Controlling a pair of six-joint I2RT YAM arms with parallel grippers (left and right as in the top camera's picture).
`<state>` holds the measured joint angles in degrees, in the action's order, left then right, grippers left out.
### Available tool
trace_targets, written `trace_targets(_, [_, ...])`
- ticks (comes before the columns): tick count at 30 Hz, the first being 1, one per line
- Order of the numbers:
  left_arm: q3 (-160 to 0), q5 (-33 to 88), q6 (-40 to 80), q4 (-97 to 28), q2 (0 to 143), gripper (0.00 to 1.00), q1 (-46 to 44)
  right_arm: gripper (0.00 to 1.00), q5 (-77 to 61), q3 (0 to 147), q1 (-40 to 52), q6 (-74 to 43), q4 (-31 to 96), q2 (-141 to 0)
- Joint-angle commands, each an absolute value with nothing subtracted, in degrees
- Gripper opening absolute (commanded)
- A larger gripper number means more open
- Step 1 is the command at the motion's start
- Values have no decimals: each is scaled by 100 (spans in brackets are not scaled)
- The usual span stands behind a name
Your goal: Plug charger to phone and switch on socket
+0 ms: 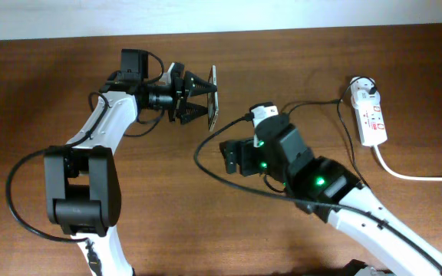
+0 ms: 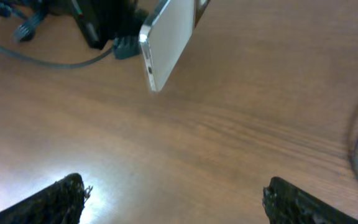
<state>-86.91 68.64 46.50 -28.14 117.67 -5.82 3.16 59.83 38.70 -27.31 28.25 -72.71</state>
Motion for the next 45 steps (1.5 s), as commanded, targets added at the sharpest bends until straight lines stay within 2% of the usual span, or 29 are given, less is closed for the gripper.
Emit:
trace_targets(1, [-8779, 7161, 5223, -2766, 11780, 51, -574, 100, 1809, 6066, 4335, -3120, 2440, -7382])
trace_targets(8, [-8779, 7382, 5485, -2768, 11780, 52, -574, 99, 1986, 6066, 4429, -3203, 762, -8580])
trace_targets(9, [-8779, 7382, 5487, -2768, 11780, 52, -574, 94, 2025, 6066, 4429, -3201, 537, -8689])
trace_targets(11, [-8779, 7378, 5485, -2768, 11780, 53, -574, 75, 2158, 6066, 4425, -3201, 45, -8958])
trace_targets(13, [-8779, 7376, 5483, -2766, 11780, 53, -574, 61, 2467, 6066, 4425, -3197, -373, -9240])
trace_targets(17, [-8779, 7373, 5459, -2766, 11780, 53, -574, 54, 2469, 6066, 4418, -3179, -755, -9402])
trace_targets(19, [-8779, 7376, 5437, -2766, 11780, 53, -574, 47, 2471, 6069, 4418, -3179, -963, -9557])
trace_targets(22, [-8779, 7373, 5437, -2766, 11780, 53, -574, 23, 2464, 6071, 4421, -3179, -1007, -9594])
trace_targets(26, [-8779, 7376, 5439, -2766, 11780, 54, -574, 6, 1874, 6110, 4431, -3181, -982, -9518])
trace_targets(28, [-8779, 7376, 5439, -2766, 11780, 62, -574, 4, 1863, 6110, 4429, -3183, -982, -9507])
trace_targets(29, [-8779, 7376, 5439, -2766, 11780, 72, -574, 4, 1863, 6110, 4429, -3183, -963, -9445])
trace_targets(30, [-8779, 7378, 5435, -2766, 11780, 97, -572, 4, 1865, 6110, 4425, -3186, -917, -9327])
trace_targets(33, [-8781, 7382, 5393, -2357, 11760, 99, -460, 4, 1863, 6110, 4346, -3205, -532, -8858])
trace_targets(35, [-8781, 7435, 5293, -1826, 11463, 99, -152, 4, 1831, 6108, 3990, -4040, -36, -8451])
trace_targets(37, [-8781, 7483, 4689, -1763, 11078, 99, 154, 4, 1463, 6108, 3649, -4635, 364, -8211])
trace_targets(39, [-8781, 8009, 4088, -1782, 10562, 99, 633, 4, 506, 6108, 3138, -4685, 484, -7909])
trace_targets(41, [-8781, 7957, 2873, -2694, 10016, 99, 1090, 4, -148, 6108, 2672, -4705, 871, -7658])
trace_targets(42, [-8781, 7485, 1955, -3747, 9673, 99, 1406, 4, -554, 6106, 2362, -4705, 1111, -7572])
trace_targets(43, [-8779, 6445, 974, -4982, 9295, 99, 1719, 4, -1063, 6095, 1990, -4703, 1284, -7511])
trace_targets(45, [-8643, 5953, 425, -5658, 8849, 99, 1988, 4, -1737, 6005, 1409, -4700, 1313, -7498])
